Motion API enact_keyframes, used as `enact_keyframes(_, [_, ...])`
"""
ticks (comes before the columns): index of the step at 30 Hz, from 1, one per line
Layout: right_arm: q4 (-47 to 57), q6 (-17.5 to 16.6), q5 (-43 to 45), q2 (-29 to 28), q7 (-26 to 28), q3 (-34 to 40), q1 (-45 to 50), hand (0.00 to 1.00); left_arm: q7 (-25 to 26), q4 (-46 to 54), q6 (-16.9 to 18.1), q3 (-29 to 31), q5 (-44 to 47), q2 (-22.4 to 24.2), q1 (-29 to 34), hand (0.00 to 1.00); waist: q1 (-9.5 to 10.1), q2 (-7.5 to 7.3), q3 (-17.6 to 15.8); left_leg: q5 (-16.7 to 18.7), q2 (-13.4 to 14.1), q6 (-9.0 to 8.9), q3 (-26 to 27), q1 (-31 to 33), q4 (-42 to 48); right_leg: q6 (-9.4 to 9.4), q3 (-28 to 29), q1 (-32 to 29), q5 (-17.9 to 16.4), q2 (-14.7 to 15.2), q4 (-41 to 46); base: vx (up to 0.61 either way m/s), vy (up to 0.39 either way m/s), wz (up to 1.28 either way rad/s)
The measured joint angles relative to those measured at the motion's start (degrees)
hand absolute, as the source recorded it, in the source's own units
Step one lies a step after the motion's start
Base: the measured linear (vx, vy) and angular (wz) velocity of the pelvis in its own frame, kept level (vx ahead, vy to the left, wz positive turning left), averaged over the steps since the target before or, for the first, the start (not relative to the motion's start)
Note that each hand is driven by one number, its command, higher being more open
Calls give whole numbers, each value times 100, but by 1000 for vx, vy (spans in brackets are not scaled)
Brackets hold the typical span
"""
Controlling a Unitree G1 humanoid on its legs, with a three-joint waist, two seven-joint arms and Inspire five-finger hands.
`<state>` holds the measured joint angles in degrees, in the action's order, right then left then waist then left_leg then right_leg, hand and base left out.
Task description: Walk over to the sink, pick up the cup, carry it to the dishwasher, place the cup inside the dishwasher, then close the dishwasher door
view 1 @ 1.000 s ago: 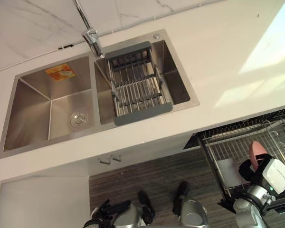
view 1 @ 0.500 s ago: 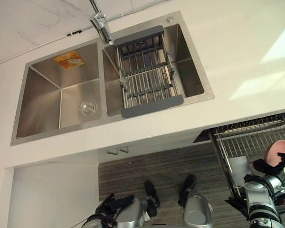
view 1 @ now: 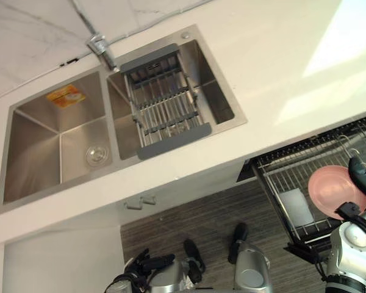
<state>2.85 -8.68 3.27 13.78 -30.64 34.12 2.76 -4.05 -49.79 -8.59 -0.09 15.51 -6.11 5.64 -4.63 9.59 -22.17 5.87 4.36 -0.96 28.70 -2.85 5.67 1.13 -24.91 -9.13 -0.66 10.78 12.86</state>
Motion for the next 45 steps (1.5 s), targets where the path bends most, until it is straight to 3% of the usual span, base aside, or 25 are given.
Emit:
enact_keyframes(5, [321, -5, 3, -5, 37, 616, 53, 100, -5, -210, -2, 0, 0, -98, -48, 100, -207, -157, 52, 388, 200, -52, 544, -189, 363, -12, 526, -17, 1, -250, -11, 56, 22, -62])
enact_keyframes(12, [-695, 583, 1121, 80, -58, 1534, 357, 100, 85, -414, -225, -38, 20, -105, -346, 100, -601, -569, 258, 493, 328, -98, 1027, -425, 454, -7, 1017, 115, 205, -562, -403, 53, 10, -46])
enact_keyframes(15, [-1178, 561, 2153, -249, 483, 1622, 773, 100, 169, -403, -359, -52, 48, -52, -488, 100, -772, -616, 294, 495, 329, -102, 1106, -546, 423, 4, 1096, 227, 248, -611, -527, -17, 22, -19])
enact_keyframes(17, [-1487, 467, 2600, -638, 863, 1589, 934, 100, 185, -357, -364, -148, 157, 6, -522, 100, -778, -605, 307, 494, 326, -102, 1106, -577, 383, 6, 1096, 253, 259, -627, -577, -52, 20, -4])
enact_keyframes(23, [-2519, 215, 3632, -1670, 1819, 863, 919, 100, 293, -294, -354, -267, 157, 245, -549, 100, -684, -493, 380, 391, 314, -197, 738, -517, 231, 37, 624, 500, 303, -564, -847, -72, 28, 37])
enact_keyframes(27, [-2658, -108, 4268, -1746, 2398, 155, 701, 100, 294, -201, -314, -249, 159, 287, -536, 100, -316, -334, 479, 209, 254, -207, 258, -431, 72, 23, 84, 785, 314, -465, -1079, -73, 23, 73])
enact_keyframes(30, [-2909, -311, 4681, -1743, 2620, 117, 715, 100, 289, -140, -212, -204, 158, 282, -471, 100, -127, -317, 492, 26, 188, -213, -49, -379, -137, 27, -226, 908, 375, -447, -1249, -53, -16, 59])
enact_keyframes(38, [-3087, -511, 4956, -1506, 2651, -285, 524, 100, 226, -165, -93, 16, 149, 273, -332, 100, -52, -252, 534, -297, 83, -281, -494, -350, -511, 9, -676, 1046, 460, -426, -1397, -3, -18, 30])
enact_keyframes(45, [-3163, -383, 5045, -1186, 2667, -541, 286, 100, 138, -159, 14, 24, 129, 255, -244, 100, 83, -178, 578, -510, 60, -321, -849, -252, -569, 3, -1071, 1187, 466, -424, -1526, -23, -33, 26])
